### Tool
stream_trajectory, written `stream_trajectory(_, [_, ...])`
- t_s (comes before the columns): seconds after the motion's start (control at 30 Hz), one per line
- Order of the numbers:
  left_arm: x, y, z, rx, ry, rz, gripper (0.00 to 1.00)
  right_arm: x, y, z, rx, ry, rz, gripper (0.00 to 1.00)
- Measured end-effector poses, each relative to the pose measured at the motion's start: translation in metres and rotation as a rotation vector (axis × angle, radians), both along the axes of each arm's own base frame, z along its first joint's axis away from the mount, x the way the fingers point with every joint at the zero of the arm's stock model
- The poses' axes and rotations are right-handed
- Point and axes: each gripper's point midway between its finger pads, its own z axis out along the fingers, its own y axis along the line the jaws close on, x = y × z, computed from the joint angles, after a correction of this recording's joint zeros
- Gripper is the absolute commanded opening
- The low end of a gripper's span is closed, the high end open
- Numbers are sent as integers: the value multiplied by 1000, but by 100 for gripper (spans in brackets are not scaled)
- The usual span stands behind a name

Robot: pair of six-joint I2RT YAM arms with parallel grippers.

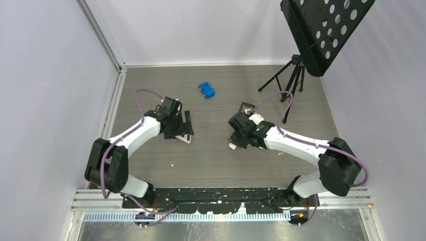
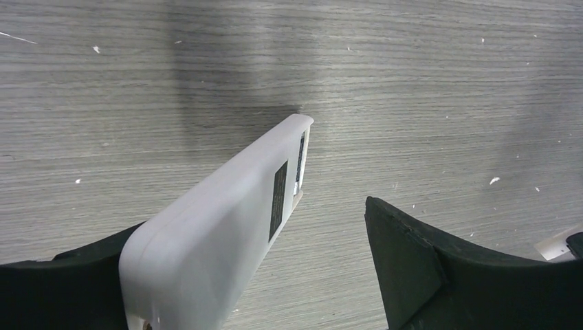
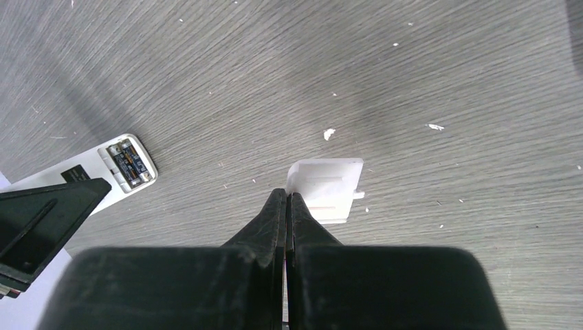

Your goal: Load the batteries into the remote control

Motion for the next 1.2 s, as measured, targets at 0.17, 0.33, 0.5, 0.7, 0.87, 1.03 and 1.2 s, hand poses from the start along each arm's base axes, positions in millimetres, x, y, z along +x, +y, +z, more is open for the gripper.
stream_trajectory(0.17, [1,4,0,54,3,-18,92,3,3,2,6,-17,14,0])
stream_trajectory(0.33, [-1,13,-5,149,20,-32,100,5,6,5,16,-32,28,0])
stream_trajectory(0.5, [-7,8,-5,126,38,-73,100,5,11,6,31,-37,49,0])
stream_trajectory(0.7, [-13,-17,19,-27,14,-139,91,9,20,12,60,-65,90,1])
stream_trajectory(0.87, [-9,-42,40,-173,-23,-193,67,11,24,13,68,-89,116,0])
stream_trajectory(1.03, [-6,-56,38,-252,-18,-213,59,13,26,15,73,-104,128,0])
stream_trajectory(1.2, [-6,-52,15,-217,34,-195,61,13,25,13,70,-107,134,0])
